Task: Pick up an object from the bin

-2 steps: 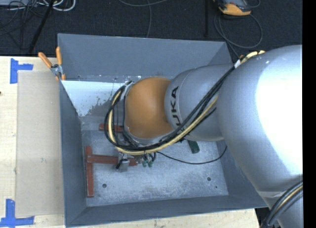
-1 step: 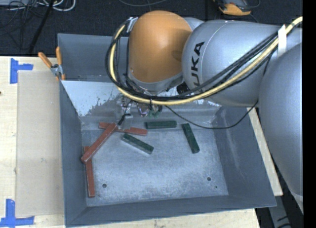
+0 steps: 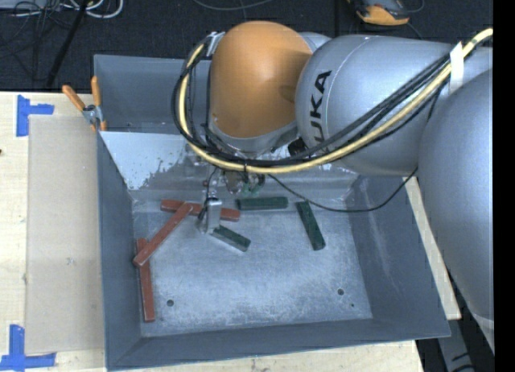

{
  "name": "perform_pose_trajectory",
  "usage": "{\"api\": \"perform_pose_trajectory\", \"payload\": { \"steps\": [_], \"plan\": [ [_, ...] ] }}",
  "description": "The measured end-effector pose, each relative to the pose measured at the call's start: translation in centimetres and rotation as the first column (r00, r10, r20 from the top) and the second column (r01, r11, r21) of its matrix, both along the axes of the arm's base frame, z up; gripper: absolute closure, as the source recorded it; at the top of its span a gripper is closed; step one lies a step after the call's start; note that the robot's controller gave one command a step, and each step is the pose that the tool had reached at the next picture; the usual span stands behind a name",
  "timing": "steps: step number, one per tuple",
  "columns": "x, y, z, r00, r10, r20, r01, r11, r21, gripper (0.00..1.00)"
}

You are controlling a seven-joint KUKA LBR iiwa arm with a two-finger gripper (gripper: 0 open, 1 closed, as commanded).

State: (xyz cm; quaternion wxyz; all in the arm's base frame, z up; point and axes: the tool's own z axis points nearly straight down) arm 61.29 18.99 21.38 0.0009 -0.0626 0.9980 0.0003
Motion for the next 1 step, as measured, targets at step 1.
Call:
{"api": "perform_pose_trajectory", "payload": {
  "steps": [1],
  "plan": [
    [-2.08, -7.42, -12.65, 0.98, 0.2, -0.01, -0.2, 0.98, -0.002, 0.0]
  ]
}}
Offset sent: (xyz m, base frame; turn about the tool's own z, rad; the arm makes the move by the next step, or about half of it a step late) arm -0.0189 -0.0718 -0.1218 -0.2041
